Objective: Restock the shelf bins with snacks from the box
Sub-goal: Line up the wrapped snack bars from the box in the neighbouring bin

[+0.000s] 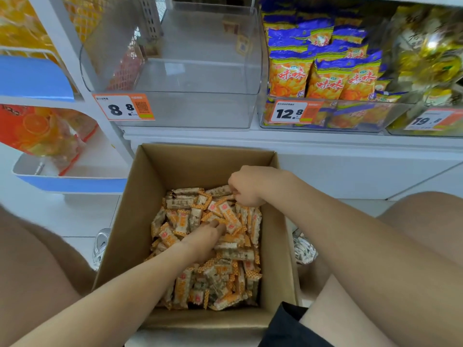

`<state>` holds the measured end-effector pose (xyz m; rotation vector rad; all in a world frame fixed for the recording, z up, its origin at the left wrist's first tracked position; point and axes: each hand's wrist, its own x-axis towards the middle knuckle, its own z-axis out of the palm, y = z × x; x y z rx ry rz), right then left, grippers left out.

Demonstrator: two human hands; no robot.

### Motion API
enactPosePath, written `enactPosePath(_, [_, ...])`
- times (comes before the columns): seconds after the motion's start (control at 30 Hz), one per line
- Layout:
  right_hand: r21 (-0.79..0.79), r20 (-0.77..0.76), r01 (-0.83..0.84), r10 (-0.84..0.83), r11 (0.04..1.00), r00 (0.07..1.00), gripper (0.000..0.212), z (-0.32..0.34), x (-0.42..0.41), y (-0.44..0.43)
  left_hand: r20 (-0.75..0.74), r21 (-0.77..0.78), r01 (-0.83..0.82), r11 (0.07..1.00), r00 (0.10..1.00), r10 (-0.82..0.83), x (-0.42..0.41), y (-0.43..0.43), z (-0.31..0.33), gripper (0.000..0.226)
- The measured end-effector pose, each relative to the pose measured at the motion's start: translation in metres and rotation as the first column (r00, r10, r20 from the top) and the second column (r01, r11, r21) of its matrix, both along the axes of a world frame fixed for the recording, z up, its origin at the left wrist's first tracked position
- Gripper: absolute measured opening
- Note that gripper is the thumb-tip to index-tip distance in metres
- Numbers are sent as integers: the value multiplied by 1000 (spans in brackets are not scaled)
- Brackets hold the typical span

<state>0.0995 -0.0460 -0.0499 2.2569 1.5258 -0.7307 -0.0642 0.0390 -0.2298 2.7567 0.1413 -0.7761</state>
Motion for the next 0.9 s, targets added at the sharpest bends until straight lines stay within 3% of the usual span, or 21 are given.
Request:
enactPosePath(0.07, [9, 10, 13, -13, 1000, 1000, 12, 1, -1, -7, -44, 23, 30, 999, 999, -29, 0, -2, 5, 73])
enactPosePath(0.13, [6, 5, 28, -28, 1000, 1000, 12, -1, -2, -13, -85, 41, 83, 996, 993, -79, -1, -5, 11, 68])
enactPosePath(0.23, [-17, -11, 27, -27, 999, 1000, 14, -3, -3, -20, -52, -52, 10, 999, 999, -13, -1, -1, 21, 62])
enactPosePath(0.37, [-9, -74, 59, -59, 998, 996, 25, 12, 4, -21, 145, -152, -102, 983, 982, 124, 13, 14, 67, 67])
enactPosePath(0.5, [88, -127, 99, -88, 991, 988, 68, 48, 11, -17, 454, -230, -71, 971, 875, 171, 26, 39, 142, 55])
enactPosePath(0.7, [310, -247, 106, -27, 945, 969, 44, 101, 15, -1, 687, -284, -38, 958, 689, 231, 23, 73, 242, 43])
enactPosePath(0.8, [381, -163, 28, 38, 924, 986, 38, 123, 12, 14, 655, -420, -91, 903, 658, 371, 15, 87, 270, 52])
enactPosePath(0.9, [472, -70, -12, 51, 882, 996, 37, 134, 7, 26, 499, -643, -116, 757, 686, 529, 6, 99, 292, 57])
